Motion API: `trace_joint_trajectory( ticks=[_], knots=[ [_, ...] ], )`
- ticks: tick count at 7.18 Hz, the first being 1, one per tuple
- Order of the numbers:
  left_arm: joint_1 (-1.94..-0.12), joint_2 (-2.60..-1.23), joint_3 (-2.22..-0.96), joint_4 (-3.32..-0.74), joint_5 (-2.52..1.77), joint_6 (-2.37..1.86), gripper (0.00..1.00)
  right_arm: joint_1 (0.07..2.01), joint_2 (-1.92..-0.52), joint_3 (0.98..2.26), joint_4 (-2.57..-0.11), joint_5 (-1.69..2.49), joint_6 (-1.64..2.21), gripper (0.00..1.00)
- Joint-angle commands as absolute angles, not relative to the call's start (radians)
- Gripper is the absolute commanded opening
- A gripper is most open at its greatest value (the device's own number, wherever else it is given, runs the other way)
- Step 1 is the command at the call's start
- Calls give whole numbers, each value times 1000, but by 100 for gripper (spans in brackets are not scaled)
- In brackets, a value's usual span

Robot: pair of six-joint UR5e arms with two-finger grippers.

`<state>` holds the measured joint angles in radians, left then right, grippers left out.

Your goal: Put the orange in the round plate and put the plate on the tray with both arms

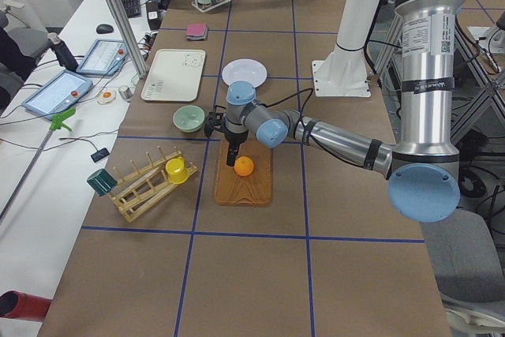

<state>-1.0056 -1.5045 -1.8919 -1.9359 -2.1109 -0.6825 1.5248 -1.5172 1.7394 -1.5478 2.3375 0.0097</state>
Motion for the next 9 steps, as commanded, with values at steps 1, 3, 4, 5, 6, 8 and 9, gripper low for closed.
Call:
trace_joint_trajectory(
  ticks=[1, 3, 4, 5, 6, 8, 9],
  knots=[
    [-931, -1508, -1875, -1957, -2080, -703, 99, 1525, -1520, 1738, -1548, 2336, 9, 100],
    [-911, -1514, -1780, -2070, -2059, -703, 99, 1525, -1522, 1738, -1548, 2336, 11, 100],
    [-905, -1525, -1711, -2150, -2060, -709, 99, 1525, -1522, 1738, -1546, 2336, 11, 100],
    [-904, -1531, -1689, -2183, -2068, -710, 99, 1525, -1522, 1740, -1546, 2336, 11, 100],
    [-900, -1532, -1698, -2186, -2078, -741, 99, 1525, -1522, 1740, -1546, 2335, 9, 100],
    [-874, -1531, -1694, -2204, -2085, -764, 99, 1525, -1522, 1738, -1546, 2333, 9, 100],
    [-873, -1526, -1694, -2204, -2083, -762, 99, 1525, -1522, 1738, -1546, 2332, 9, 100]
  ],
)
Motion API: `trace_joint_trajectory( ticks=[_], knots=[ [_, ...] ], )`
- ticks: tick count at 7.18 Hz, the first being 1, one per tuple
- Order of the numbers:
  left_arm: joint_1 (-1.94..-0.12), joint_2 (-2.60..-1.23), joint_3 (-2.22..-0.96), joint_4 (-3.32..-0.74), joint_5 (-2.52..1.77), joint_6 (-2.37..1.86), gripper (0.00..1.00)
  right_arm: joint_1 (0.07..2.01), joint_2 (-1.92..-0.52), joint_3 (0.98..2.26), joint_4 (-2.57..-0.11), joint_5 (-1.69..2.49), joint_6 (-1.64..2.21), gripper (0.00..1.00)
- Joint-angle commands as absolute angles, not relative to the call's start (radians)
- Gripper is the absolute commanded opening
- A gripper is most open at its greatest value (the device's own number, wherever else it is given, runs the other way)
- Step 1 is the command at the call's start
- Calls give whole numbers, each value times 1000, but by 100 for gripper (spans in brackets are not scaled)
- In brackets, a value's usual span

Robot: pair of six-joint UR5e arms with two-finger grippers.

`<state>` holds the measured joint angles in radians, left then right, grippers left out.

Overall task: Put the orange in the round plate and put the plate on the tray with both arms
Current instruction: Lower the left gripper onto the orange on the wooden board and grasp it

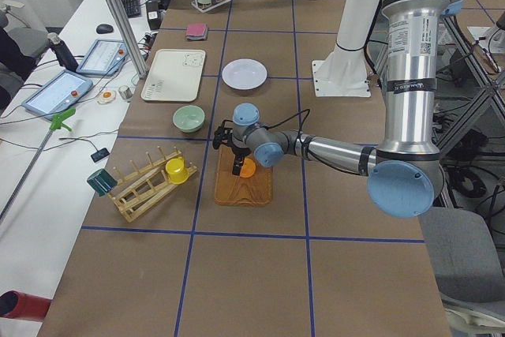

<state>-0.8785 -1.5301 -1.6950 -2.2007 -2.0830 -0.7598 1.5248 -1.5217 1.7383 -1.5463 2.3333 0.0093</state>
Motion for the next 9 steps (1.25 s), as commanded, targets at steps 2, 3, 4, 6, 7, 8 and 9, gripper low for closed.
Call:
trace_joint_trajectory(
  ticks=[2, 3, 4, 6, 7, 8, 9],
  knots=[
    [-873, -1519, -1694, -2204, -2080, -762, 98, 1525, -1523, 1738, -1546, 2333, 11, 100],
    [-862, -1517, -1694, -2204, -2080, -764, 98, 1525, -1526, 1738, -1546, 2333, 9, 100],
    [-851, -1519, -1692, -2204, -2080, -764, 98, 1525, -1528, 1738, -1546, 2332, 9, 100],
    [-839, -1517, -1692, -2203, -2079, -758, 17, 1525, -1529, 1740, -1546, 2333, 9, 100],
    [-841, -1517, -1707, -2204, -2079, -755, 0, 1525, -1529, 1741, -1546, 2332, 9, 100],
    [-842, -1516, -1771, -2179, -2082, -761, 0, 1525, -1529, 1743, -1546, 2333, 11, 100],
    [-841, -1547, -1848, -2045, -2079, -767, 0, 1525, -1529, 1744, -1546, 2333, 11, 100]
  ],
)
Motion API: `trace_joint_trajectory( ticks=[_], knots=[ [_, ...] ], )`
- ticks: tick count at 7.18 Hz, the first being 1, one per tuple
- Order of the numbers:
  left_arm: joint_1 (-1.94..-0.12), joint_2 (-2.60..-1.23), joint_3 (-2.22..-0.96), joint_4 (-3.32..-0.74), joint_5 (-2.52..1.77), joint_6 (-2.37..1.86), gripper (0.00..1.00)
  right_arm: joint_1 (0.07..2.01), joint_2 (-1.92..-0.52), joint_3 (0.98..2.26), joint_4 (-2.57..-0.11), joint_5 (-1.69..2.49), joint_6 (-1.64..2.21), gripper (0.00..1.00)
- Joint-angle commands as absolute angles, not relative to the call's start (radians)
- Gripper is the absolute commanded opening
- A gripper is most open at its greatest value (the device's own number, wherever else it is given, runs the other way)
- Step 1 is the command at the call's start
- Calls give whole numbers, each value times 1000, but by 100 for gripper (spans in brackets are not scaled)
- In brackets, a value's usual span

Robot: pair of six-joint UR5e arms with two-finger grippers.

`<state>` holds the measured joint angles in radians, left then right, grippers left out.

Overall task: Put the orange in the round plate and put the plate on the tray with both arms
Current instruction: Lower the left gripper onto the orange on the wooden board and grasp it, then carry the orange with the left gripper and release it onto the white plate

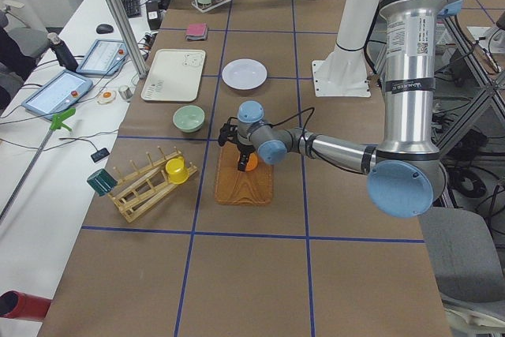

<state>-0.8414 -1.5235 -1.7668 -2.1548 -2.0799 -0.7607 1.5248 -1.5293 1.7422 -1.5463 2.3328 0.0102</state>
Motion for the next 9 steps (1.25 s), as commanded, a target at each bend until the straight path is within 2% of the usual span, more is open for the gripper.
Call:
trace_joint_trajectory(
  ticks=[1, 2, 4, 6, 9],
  knots=[
    [-839, -1654, -1911, -1858, -2074, -796, 0, 1525, -1529, 1744, -1546, 2333, 12, 100],
    [-833, -1810, -1910, -1712, -2069, -871, 0, 1525, -1529, 1746, -1546, 2335, 12, 100],
    [-682, -2086, -1850, -1516, -1975, -1045, 0, 1523, -1526, 1747, -1546, 2338, 15, 100],
    [-608, -2335, -1615, -1517, -1948, -1210, 0, 1519, -1523, 1747, -1546, 2338, 21, 100],
    [-555, -2483, -1424, -1551, -1882, -1250, 0, 1511, -1520, 1747, -1546, 2339, 29, 100]
  ],
)
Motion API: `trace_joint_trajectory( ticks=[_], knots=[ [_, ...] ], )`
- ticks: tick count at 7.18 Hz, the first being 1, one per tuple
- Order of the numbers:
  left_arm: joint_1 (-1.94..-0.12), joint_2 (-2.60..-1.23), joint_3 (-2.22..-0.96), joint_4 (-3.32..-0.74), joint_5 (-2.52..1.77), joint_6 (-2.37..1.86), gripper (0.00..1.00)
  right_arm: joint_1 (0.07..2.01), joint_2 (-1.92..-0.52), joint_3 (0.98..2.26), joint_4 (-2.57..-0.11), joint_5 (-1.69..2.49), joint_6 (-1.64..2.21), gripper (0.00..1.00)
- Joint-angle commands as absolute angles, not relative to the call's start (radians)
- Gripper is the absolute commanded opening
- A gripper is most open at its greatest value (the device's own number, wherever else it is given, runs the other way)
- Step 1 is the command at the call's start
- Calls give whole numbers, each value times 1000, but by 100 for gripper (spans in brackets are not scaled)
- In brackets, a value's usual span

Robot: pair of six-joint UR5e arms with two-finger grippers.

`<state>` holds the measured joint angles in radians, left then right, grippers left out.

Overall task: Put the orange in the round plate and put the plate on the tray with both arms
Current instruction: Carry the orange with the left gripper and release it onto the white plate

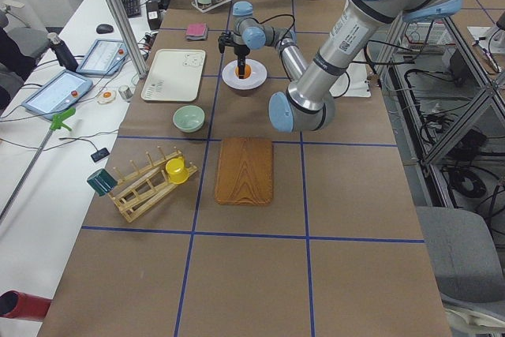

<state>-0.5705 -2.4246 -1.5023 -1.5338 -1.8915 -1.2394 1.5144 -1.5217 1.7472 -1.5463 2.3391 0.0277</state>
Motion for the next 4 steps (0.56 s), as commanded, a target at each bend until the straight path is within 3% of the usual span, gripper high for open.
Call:
trace_joint_trajectory(
  ticks=[1, 3, 4],
  knots=[
    [-537, -2506, -1354, -1621, -1881, -1279, 0, 1511, -1520, 1747, -1546, 2339, 29, 100],
    [-500, -2505, -1305, -1687, -1852, -1284, 0, 1509, -1520, 1747, -1546, 2341, 29, 100],
    [-496, -2502, -1304, -1689, -1852, -1284, 13, 1509, -1520, 1747, -1546, 2341, 29, 100]
  ],
)
